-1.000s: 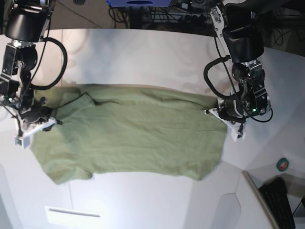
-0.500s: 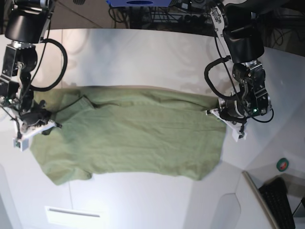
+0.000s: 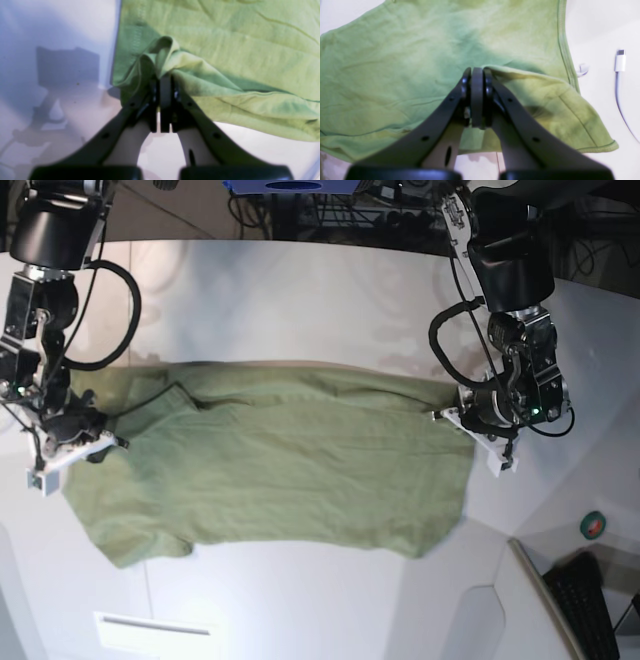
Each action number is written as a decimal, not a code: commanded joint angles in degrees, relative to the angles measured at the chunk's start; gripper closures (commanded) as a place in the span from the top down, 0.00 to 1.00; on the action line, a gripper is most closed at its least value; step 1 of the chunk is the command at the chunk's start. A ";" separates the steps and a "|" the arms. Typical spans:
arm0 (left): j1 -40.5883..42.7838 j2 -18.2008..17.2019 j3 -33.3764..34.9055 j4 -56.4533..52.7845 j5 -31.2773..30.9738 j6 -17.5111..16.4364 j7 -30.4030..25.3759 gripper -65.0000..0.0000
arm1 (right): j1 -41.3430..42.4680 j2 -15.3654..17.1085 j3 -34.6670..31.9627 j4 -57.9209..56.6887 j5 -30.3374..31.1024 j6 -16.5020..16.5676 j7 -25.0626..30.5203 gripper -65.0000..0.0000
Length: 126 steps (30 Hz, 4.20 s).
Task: Layout the t-shirt on the table in an organized manner, then fold the t-shirt properly
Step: 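Hold the green shirt's shoulder corners taut with both grippers, then open both grippers and raise them off the shirt, then move both grippers back down to the shirt's shoulder corners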
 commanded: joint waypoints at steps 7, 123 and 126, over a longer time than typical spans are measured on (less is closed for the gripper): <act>-1.19 -0.51 0.03 0.73 -0.35 -0.16 -0.53 0.00 | 0.51 0.77 0.27 0.83 0.58 0.10 1.28 0.00; 22.10 -3.50 -7.45 9.79 -31.65 -0.34 -18.11 0.58 | 2.44 -3.62 35.17 -30.64 22.03 0.27 -2.59 0.36; 22.19 -3.50 -7.45 9.79 -31.65 -0.34 -18.11 0.58 | 2.44 -3.62 35.17 -30.73 22.03 0.27 -1.98 0.19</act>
